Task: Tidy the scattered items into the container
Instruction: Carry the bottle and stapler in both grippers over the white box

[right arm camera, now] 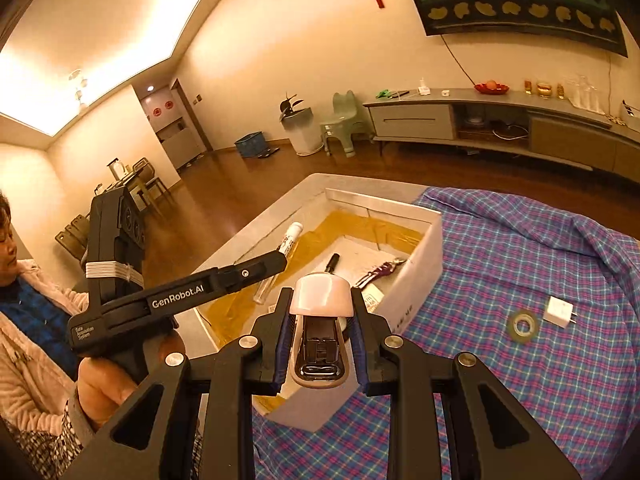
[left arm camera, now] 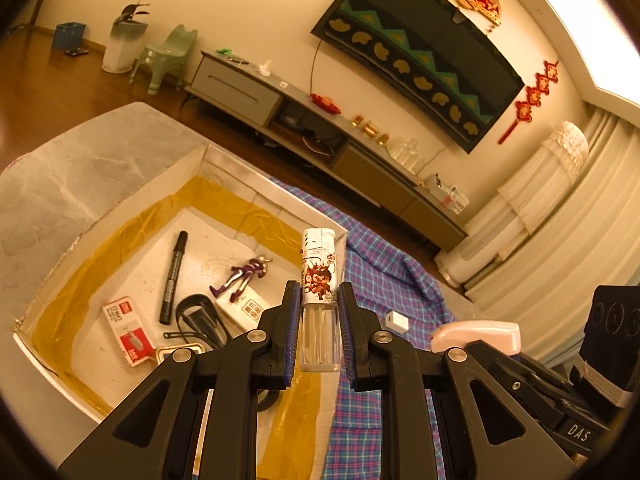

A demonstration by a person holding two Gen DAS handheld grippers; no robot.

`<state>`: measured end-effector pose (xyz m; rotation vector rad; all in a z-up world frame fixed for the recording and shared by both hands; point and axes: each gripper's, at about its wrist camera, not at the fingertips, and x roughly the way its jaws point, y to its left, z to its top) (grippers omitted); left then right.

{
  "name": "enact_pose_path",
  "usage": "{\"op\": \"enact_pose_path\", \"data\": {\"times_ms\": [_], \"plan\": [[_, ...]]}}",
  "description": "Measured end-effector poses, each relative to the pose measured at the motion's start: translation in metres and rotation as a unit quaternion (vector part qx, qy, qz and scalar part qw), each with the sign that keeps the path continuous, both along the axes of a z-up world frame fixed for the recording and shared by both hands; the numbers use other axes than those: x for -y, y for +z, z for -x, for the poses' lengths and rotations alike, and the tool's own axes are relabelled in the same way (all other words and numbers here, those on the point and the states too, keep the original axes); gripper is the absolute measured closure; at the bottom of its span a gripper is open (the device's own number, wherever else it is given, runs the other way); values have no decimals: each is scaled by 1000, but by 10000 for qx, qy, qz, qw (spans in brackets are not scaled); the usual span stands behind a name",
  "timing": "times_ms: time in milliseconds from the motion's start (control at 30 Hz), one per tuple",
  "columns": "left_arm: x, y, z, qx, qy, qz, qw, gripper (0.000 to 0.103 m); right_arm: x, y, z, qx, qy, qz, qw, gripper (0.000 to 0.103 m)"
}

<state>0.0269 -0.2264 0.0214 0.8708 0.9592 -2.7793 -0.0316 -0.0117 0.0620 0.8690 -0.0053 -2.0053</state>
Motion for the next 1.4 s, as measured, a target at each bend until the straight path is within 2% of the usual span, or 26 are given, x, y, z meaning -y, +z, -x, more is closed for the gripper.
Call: {"op": "enact_pose_path", "data": {"times_ms": [233,467,633,800,1067,1400], "plan": [[22,3,3,29,326,-14,9995,84,17,0,7,62,113,6,9999,76],[49,-7,19,258,636,-162,9975,84,37,1,16,146,206,11,9997,76],[64,-8,43,340,638,-215,9972,84,54,-2,22,149,262,-60,9995,76],[78,-22,59,504,602,-340,9963,84,71,-7,36,200,259,-167,9993,76],[95,-48,63,713,553,-768,9930,84,104,-21,58,268,275,-480,9981,76],[100,-57,64,771,687,-1103,9885,84,139,-41,88,484,166,-873,9949,76]]}}
